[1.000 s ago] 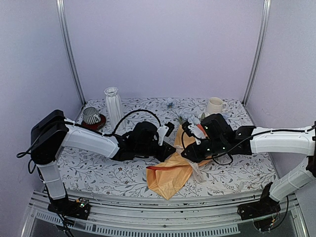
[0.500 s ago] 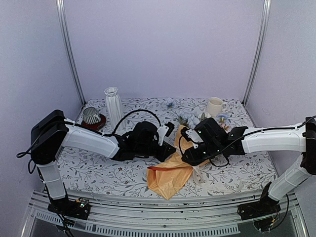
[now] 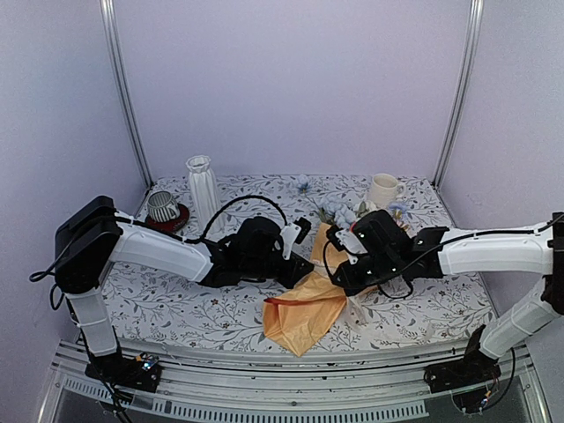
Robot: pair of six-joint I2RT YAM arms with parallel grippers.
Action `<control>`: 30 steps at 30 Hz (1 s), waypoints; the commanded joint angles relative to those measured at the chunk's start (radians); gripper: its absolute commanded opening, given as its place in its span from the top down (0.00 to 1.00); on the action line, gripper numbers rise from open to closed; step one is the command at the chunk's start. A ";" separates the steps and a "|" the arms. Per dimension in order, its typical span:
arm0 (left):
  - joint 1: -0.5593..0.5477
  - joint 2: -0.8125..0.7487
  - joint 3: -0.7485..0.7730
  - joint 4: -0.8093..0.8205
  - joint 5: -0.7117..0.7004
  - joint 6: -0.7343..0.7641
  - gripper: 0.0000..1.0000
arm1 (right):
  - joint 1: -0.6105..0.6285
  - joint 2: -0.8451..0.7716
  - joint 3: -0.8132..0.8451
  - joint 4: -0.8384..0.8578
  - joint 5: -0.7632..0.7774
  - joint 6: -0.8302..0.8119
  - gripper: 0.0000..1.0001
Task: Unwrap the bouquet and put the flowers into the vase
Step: Untie the half-tied ribbon from the folded wrapping paper.
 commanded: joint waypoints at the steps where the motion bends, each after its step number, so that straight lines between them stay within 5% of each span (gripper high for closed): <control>1: 0.011 -0.017 -0.010 0.007 -0.027 -0.007 0.87 | 0.007 -0.146 -0.040 0.035 0.075 0.018 0.97; 15: 0.013 -0.009 -0.009 -0.008 -0.038 -0.023 0.87 | 0.007 -0.636 -0.246 -0.015 0.501 0.174 0.96; 25: 0.013 -0.011 -0.008 -0.032 -0.069 -0.034 0.87 | 0.005 -1.012 -0.360 -0.385 0.970 0.698 0.96; 27: 0.014 -0.009 -0.006 -0.035 -0.071 -0.035 0.87 | 0.004 -1.046 -0.374 -0.403 0.977 0.781 0.87; 28: 0.014 -0.008 -0.006 -0.035 -0.071 -0.035 0.87 | 0.004 -1.053 -0.379 -0.382 0.963 0.766 0.69; 30: 0.013 -0.005 -0.004 -0.034 -0.067 -0.034 0.87 | 0.005 -1.055 -0.391 -0.303 0.905 0.670 0.50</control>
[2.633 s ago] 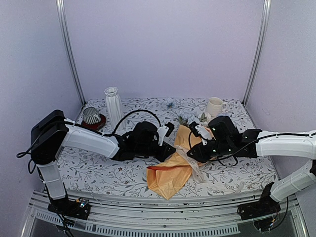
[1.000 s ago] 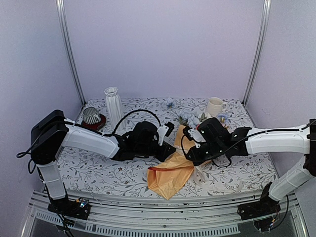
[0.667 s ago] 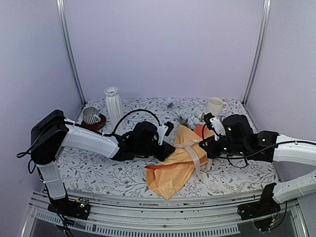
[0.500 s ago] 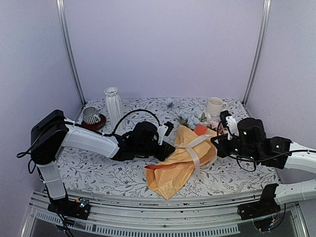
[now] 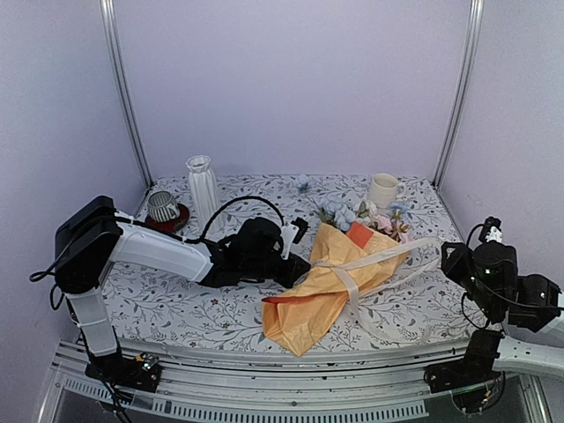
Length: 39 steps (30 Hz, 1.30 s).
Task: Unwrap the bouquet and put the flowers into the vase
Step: Untie the half-tied ribbon from the folded wrapping paper.
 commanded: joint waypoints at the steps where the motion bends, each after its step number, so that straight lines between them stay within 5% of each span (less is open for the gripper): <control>1: 0.014 -0.005 -0.002 -0.006 -0.010 -0.008 0.87 | 0.005 -0.007 -0.029 0.047 -0.016 -0.039 0.45; 7: 0.013 -0.005 -0.001 0.004 0.002 -0.006 0.87 | 0.005 0.065 -0.009 0.251 -0.339 -0.425 0.36; 11: 0.014 -0.005 0.000 0.008 0.012 -0.002 0.87 | 0.005 0.249 0.065 0.284 -0.609 -0.614 0.35; 16: 0.012 -0.006 0.002 0.015 0.021 -0.001 0.87 | 0.005 0.539 0.210 0.233 -0.754 -0.725 0.43; 31: 0.012 -0.005 0.006 0.011 0.025 0.005 0.87 | 0.004 0.963 0.458 0.206 -0.774 -0.887 0.40; 39: 0.013 -0.006 0.006 0.009 0.024 0.009 0.87 | 0.005 1.087 0.517 0.181 -0.696 -0.881 0.47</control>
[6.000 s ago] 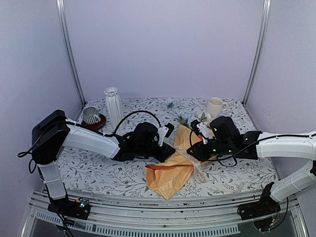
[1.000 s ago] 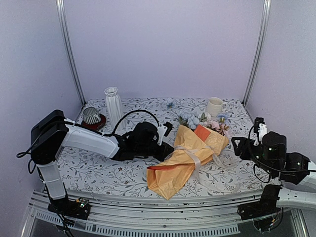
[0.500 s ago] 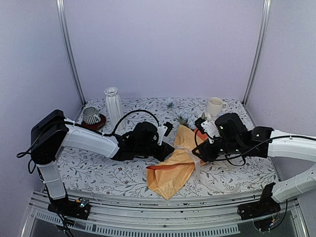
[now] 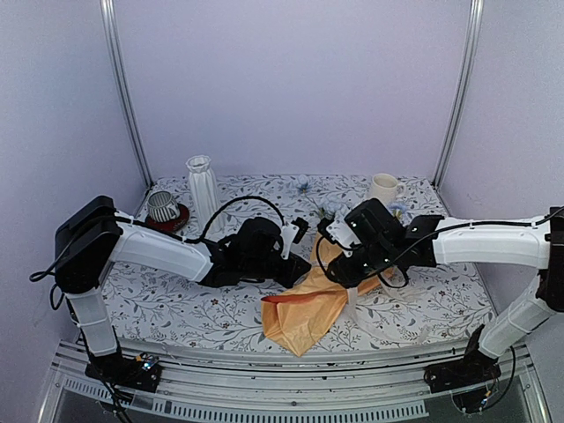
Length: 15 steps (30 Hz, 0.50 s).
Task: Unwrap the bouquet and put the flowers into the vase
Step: Untie the half-tied ribbon from the folded wrapping paper.
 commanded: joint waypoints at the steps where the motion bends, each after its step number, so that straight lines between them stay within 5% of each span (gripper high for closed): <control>1: 0.011 -0.006 0.006 0.003 0.010 0.008 0.87 | 0.006 0.063 0.059 -0.040 0.070 -0.007 0.50; 9: 0.011 -0.011 0.005 -0.002 0.007 0.010 0.87 | 0.005 0.022 0.052 -0.047 0.129 0.018 0.88; 15: 0.010 -0.011 0.005 -0.003 0.006 0.011 0.87 | 0.006 -0.179 -0.022 -0.019 0.288 0.067 0.97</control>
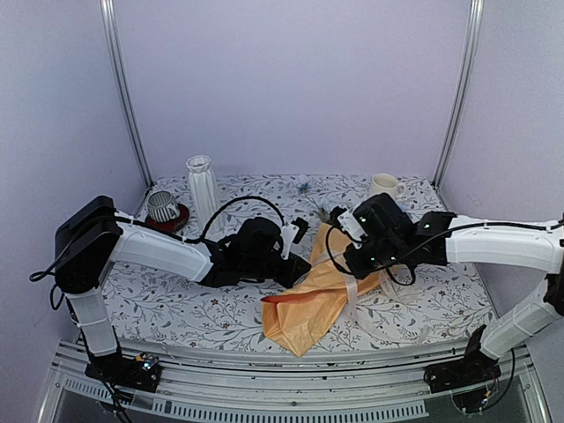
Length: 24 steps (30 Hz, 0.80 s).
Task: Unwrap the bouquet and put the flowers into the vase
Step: Untie the half-tied ribbon from the folded wrapping paper.
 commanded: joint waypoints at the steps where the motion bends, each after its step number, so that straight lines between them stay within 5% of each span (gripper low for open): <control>1: 0.010 -0.012 0.004 -0.001 0.007 0.010 0.87 | 0.003 -0.183 -0.050 0.028 0.165 0.058 0.97; 16: 0.011 -0.017 0.004 -0.008 0.006 0.011 0.87 | -0.192 -0.703 -0.220 -0.055 0.626 0.428 0.98; 24: 0.010 -0.015 0.003 -0.007 0.008 0.009 0.87 | -0.270 -0.804 -0.253 -0.188 0.818 0.616 0.99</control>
